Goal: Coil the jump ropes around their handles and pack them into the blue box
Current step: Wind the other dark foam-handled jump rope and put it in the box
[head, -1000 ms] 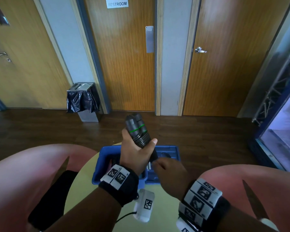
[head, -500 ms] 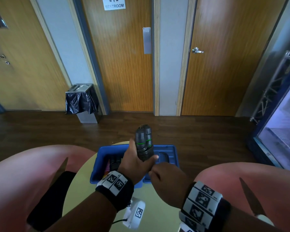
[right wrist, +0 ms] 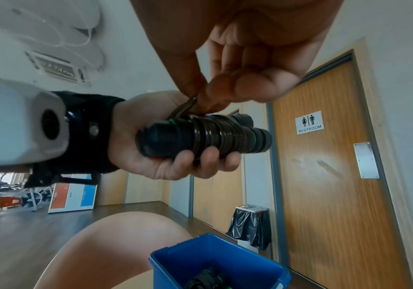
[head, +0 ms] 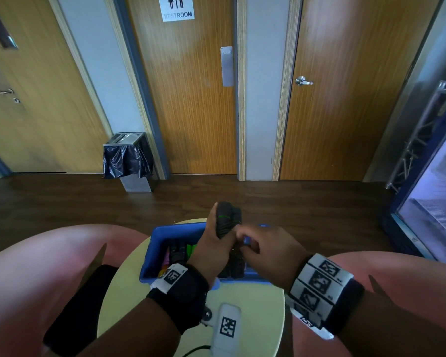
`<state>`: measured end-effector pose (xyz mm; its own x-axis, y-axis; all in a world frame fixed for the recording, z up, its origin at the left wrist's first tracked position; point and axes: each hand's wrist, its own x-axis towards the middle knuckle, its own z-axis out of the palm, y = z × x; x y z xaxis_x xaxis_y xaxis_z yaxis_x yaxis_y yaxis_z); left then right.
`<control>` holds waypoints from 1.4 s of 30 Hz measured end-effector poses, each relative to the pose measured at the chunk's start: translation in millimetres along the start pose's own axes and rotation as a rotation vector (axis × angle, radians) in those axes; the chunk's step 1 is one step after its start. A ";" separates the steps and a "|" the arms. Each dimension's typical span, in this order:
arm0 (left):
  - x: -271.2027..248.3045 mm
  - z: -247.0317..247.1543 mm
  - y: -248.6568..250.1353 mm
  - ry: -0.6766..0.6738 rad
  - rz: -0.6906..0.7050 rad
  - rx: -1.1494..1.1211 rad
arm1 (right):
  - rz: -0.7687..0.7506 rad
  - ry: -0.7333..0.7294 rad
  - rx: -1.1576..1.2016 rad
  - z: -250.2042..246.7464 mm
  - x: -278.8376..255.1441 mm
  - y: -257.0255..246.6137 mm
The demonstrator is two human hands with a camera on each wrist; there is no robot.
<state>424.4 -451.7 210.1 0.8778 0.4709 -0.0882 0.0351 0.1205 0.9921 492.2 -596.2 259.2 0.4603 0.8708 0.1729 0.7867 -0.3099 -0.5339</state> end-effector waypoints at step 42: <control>-21.5 -10.6 40.5 -0.206 0.139 1.107 | 0.431 -0.134 -0.074 -0.3 34.1 4.3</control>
<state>401.9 -447.6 251.3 0.9652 0.2553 -0.0564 0.2452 -0.8089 0.5344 511.4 -568.0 263.0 0.6987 0.6965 -0.1632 0.5644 -0.6769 -0.4726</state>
